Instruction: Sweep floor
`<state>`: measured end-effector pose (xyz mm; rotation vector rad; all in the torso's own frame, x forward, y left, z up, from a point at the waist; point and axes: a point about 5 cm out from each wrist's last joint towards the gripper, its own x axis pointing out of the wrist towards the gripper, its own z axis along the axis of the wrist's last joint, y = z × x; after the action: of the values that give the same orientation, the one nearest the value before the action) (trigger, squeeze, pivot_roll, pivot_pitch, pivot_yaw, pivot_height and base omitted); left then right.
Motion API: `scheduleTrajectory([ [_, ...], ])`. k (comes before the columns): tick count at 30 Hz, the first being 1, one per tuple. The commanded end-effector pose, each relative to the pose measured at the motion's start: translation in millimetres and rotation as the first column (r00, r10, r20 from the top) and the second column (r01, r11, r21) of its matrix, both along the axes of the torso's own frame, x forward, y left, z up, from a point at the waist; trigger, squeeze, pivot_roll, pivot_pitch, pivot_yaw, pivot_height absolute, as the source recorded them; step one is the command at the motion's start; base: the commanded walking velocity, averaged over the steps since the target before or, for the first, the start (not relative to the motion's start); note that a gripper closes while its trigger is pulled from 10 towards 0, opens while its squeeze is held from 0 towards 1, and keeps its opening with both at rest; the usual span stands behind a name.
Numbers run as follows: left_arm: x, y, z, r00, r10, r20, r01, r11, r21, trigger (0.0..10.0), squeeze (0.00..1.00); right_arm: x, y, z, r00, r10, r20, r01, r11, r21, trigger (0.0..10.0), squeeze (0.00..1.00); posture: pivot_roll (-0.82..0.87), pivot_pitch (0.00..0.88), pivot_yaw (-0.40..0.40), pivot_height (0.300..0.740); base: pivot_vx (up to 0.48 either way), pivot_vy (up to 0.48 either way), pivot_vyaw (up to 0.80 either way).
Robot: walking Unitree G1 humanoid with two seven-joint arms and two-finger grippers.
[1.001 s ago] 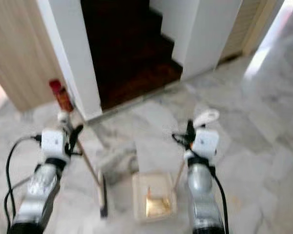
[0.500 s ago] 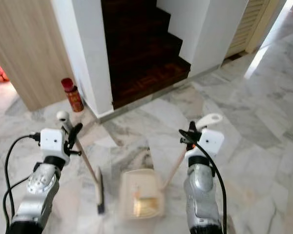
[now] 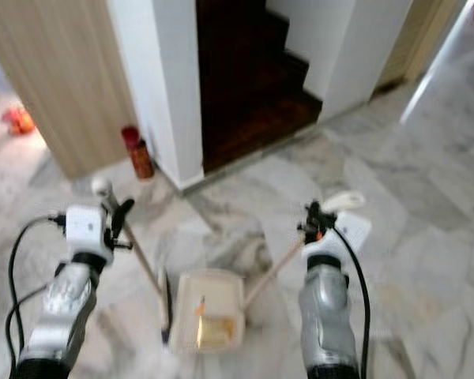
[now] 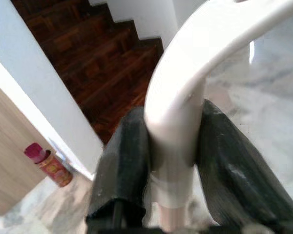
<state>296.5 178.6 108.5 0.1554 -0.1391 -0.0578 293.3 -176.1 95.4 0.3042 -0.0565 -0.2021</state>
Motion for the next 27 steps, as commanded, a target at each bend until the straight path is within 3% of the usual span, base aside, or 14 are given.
scheduleTrajectory([
  [1, 1.4, 1.3, 7.5, 0.999, 0.004, 0.034, -0.004, 1.0, 0.009, 10.0, 0.0, 1.7, 0.0, 10.8, 0.999, 0.004, 0.054, -0.004, 1.0, 0.011, 10.0, 0.0, 0.0, 0.079, -0.01, 0.74, 0.0, 0.382, 0.8],
  [4, 1.4, 1.3, 7.8, 0.999, 0.004, 0.034, -0.004, 1.0, 0.009, 10.0, 0.0, 1.8, -0.1, 10.9, 0.999, 0.004, 0.053, -0.005, 1.0, 0.013, 10.0, 0.0, 0.0, 0.079, -0.01, 0.74, 0.0, 0.379, 0.63],
  [17, 2.0, 2.1, 8.2, 0.999, 0.006, 0.034, -0.006, 1.0, 0.009, 10.0, 0.0, 2.5, -0.8, 11.0, 0.999, 0.007, 0.051, -0.008, 1.0, 0.012, 10.0, 0.0, 0.01, 0.082, -0.009, 0.74, 0.0, 0.373, 0.0],
  [27, 2.3, 1.7, 8.2, 0.999, 0.007, 0.035, -0.007, 1.0, 0.007, 10.0, 0.0, 2.9, -0.3, 11.7, 0.998, 0.014, 0.054, -0.015, 1.0, 0.008, 10.0, 0.0, 0.01, 0.082, -0.01, 0.74, 0.0, 0.369, 0.49],
])
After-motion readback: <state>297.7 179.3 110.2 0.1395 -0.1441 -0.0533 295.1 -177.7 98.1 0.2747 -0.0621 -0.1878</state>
